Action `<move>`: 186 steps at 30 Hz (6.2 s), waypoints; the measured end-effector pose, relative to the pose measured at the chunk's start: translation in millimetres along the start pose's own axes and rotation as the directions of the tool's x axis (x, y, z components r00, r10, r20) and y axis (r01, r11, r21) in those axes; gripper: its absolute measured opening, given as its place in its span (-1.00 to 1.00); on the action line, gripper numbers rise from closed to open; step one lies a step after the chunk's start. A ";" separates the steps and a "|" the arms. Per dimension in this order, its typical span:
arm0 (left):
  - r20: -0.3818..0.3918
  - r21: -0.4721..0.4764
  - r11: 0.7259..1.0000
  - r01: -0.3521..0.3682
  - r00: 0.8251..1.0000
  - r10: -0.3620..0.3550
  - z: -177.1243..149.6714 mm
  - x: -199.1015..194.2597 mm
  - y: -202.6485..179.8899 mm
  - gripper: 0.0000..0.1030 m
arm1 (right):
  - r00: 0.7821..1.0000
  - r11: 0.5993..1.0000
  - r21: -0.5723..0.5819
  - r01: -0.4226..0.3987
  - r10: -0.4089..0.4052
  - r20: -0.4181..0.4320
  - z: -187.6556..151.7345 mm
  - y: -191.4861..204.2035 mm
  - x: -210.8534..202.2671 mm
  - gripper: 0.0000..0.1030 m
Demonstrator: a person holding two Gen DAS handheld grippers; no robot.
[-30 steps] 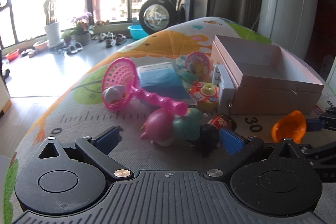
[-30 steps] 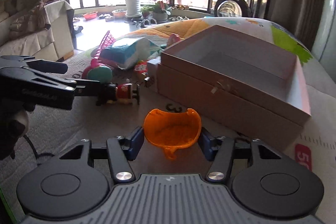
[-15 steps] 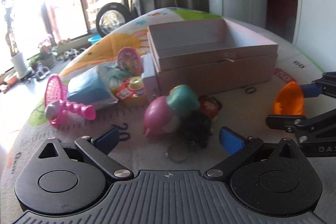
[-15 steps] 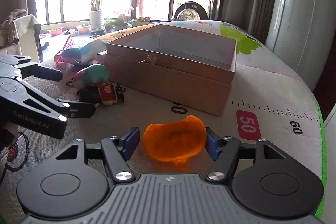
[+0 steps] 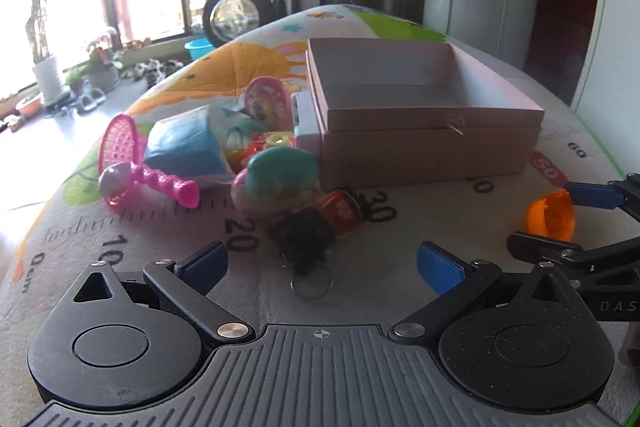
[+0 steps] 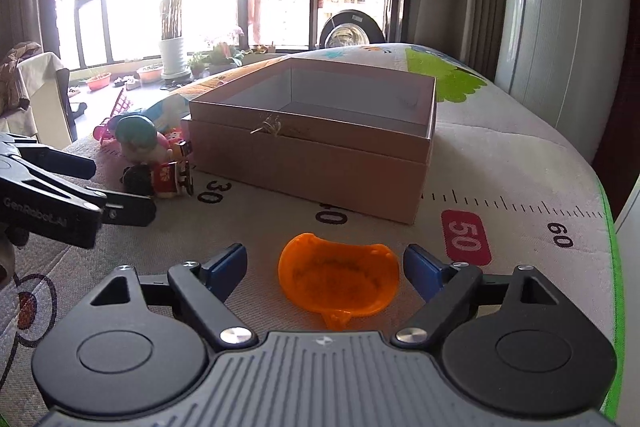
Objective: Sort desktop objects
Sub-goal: 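Carry the orange cup into the box with the right gripper while the left gripper grasps the doll figure, then grasp the pink-and-teal pig toy with the right gripper while the left gripper grasps the pink net scoop, then carry the pig toy into the box with the right gripper while the left gripper carries the pink scoop there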
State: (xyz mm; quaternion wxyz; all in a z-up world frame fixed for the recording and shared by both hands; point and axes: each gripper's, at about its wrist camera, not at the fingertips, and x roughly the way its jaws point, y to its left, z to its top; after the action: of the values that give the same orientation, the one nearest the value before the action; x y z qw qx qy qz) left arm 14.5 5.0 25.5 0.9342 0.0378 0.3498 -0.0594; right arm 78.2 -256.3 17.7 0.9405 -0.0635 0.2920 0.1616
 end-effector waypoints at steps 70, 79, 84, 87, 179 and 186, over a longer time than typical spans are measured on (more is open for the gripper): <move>0.052 -0.075 0.986 -0.150 0.987 0.154 -16.1 -39.8 92.6 0.94 | 0.964 0.920 -0.288 -0.266 0.248 -0.098 61.1 116.9 30.9 0.66; 0.064 -0.179 0.974 -0.140 0.986 0.153 -2.1 -36.1 117.4 0.95 | 0.947 0.947 -0.136 -0.290 0.263 -0.182 66.8 130.9 78.0 0.36; 0.059 -0.229 0.968 -0.099 0.992 0.116 12.7 -16.9 118.4 0.95 | 0.969 0.956 -0.172 -0.237 0.219 -0.116 49.2 96.8 42.2 0.32; 0.051 -0.259 0.963 -0.080 0.994 0.096 25.6 -0.7 123.0 0.94 | 0.987 0.974 -0.169 -0.152 0.140 -0.081 34.6 69.0 21.8 0.33; 0.042 0.205 0.978 -0.032 0.999 0.024 -15.5 -8.4 18.8 0.96 | 0.999 0.990 0.137 -0.032 0.034 -0.018 4.2 2.9 13.2 1.00; 0.137 0.236 0.956 -0.172 0.980 0.143 -13.3 -7.3 11.9 0.49 | 0.999 0.999 0.040 -0.029 0.030 -0.012 5.5 17.4 11.4 1.00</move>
State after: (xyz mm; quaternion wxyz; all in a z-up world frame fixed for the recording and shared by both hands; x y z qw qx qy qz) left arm 2.0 18.9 20.6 0.9431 0.1779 0.2793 -0.0299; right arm 84.1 -235.7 15.3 0.9373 -0.0415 0.3018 0.1693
